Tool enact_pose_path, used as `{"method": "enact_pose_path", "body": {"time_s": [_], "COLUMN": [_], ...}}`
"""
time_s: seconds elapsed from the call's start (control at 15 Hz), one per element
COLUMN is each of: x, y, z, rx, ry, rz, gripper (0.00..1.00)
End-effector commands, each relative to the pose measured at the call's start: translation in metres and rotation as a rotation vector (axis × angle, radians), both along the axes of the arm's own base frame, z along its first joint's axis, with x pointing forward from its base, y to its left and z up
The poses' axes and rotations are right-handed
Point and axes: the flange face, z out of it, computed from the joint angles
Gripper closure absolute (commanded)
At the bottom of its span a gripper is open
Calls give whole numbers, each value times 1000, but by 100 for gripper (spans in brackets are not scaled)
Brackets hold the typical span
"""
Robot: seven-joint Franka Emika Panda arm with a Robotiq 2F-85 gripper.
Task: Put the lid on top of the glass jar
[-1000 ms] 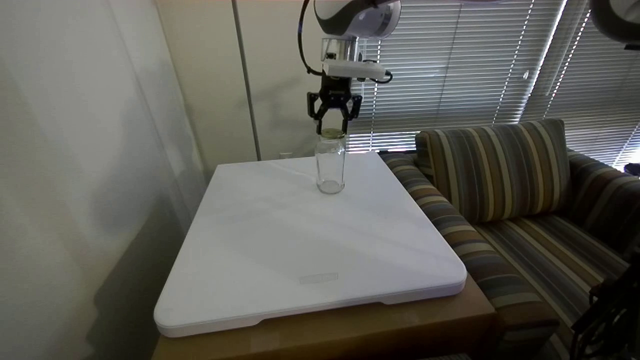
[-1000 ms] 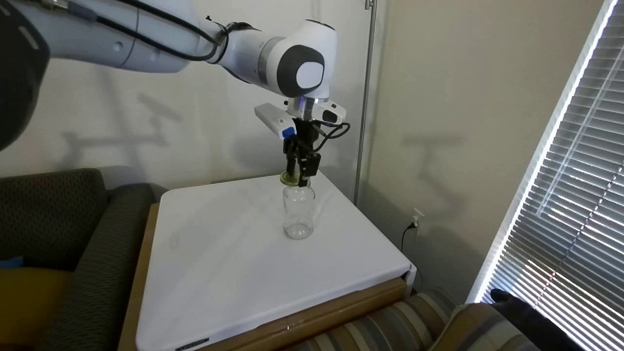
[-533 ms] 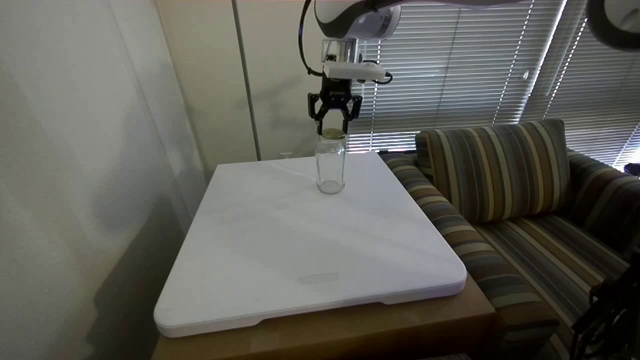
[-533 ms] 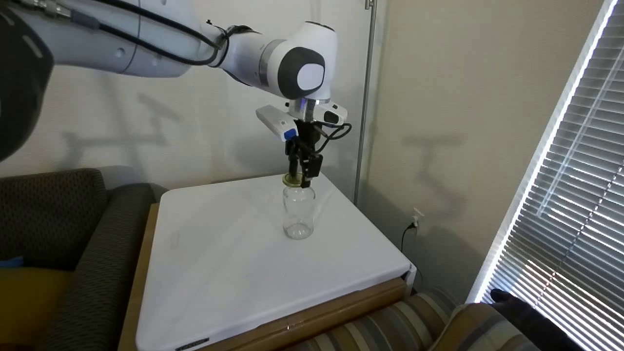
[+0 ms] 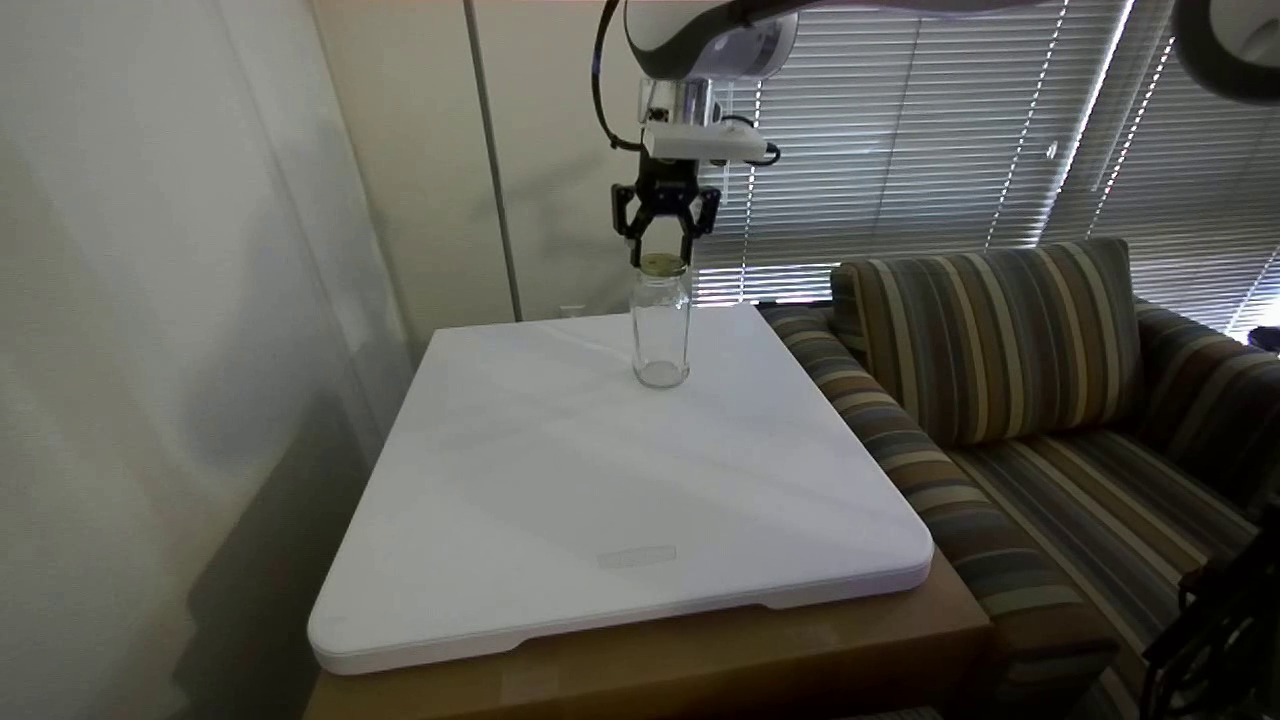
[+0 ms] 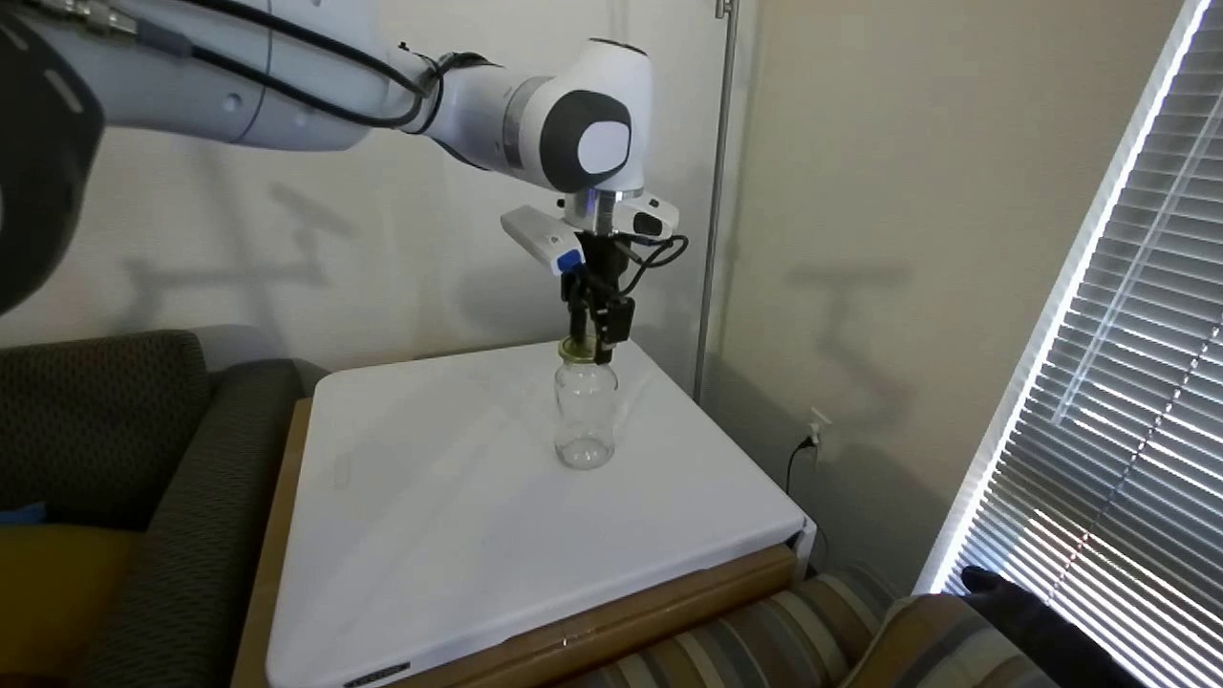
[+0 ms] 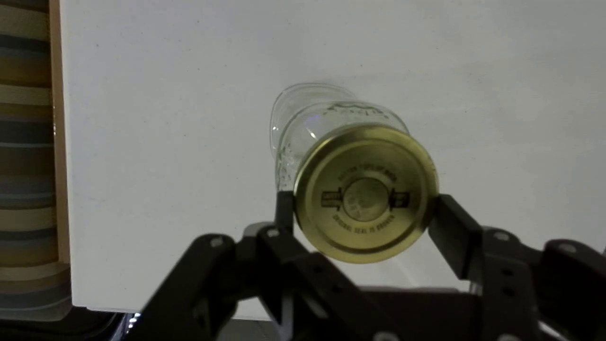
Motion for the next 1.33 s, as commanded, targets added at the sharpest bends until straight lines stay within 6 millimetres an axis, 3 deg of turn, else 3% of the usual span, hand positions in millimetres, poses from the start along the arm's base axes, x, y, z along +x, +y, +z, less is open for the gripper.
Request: {"method": "enact_pose_path", "body": {"time_s": [0.0,1.0,1.07,1.13,1.27], "x": [4,5,5,5,4], "y": [0,-2,-2,-2,-1], "z": [-2,-13,-12,-12,-10], "rx": [-27,-25,-24,-24,-26], "ry": [-35,-44,-41,-43,-39], "rz": [3,-2,-4,-6,-8], "gripper": [53,53,46,7,1]}}
